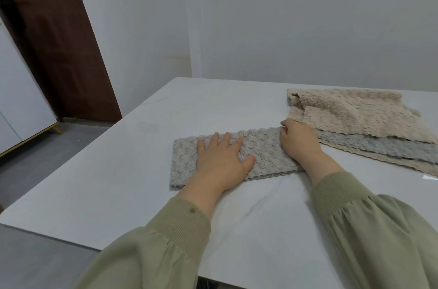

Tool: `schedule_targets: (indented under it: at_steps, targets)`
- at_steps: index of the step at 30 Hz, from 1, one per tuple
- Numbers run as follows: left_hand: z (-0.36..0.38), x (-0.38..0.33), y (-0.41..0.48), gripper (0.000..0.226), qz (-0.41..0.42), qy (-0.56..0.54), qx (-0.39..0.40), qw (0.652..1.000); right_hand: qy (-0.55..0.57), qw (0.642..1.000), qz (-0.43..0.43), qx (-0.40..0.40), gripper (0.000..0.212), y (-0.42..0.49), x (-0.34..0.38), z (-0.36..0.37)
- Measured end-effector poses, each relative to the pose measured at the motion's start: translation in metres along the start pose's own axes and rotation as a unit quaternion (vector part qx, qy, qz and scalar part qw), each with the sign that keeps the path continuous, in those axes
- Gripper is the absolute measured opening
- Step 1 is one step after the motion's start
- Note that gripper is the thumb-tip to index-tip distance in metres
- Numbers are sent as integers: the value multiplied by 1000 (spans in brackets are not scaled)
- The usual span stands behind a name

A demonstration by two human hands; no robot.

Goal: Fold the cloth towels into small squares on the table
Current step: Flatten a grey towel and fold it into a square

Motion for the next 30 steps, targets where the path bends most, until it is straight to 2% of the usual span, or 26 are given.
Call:
schedule_targets:
  at_steps: [7, 13, 20, 23, 26, 30]
  targets:
    - [-1, 0, -4, 73, -24, 10, 11, 1000, 87, 996, -3, -29, 36, 2, 0, -1]
    - [-1, -1, -5, 72, -24, 10, 8, 1000, 18, 998, 36, 44, 54, 4, -1, 1]
    - [1, 0, -3, 72, -23, 5, 7, 1000, 76, 996, 38, 39, 53, 2, 1, -3]
    - [1, -1, -3, 71, -23, 4, 6, 1000, 43, 996, 64, 34, 30, -1, 2, -7]
    - [2, -1, -2, 71, -22, 2, 4, 1000, 6, 999, 46, 19, 27, -4, 4, -10]
    - [2, 0, -1, 71, -19, -2, -4, 1000, 81, 996, 3, -21, 16, -13, 9, -14]
Point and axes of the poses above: each hand's wrist, its own y-axis towards the middle knuckle, its own z-axis out of the palm, x = y × z, the point moved 1 cm from there along y, towards the middle knuckle, and after that the axes turned 11 degrees about z, right-handed, at the moved point
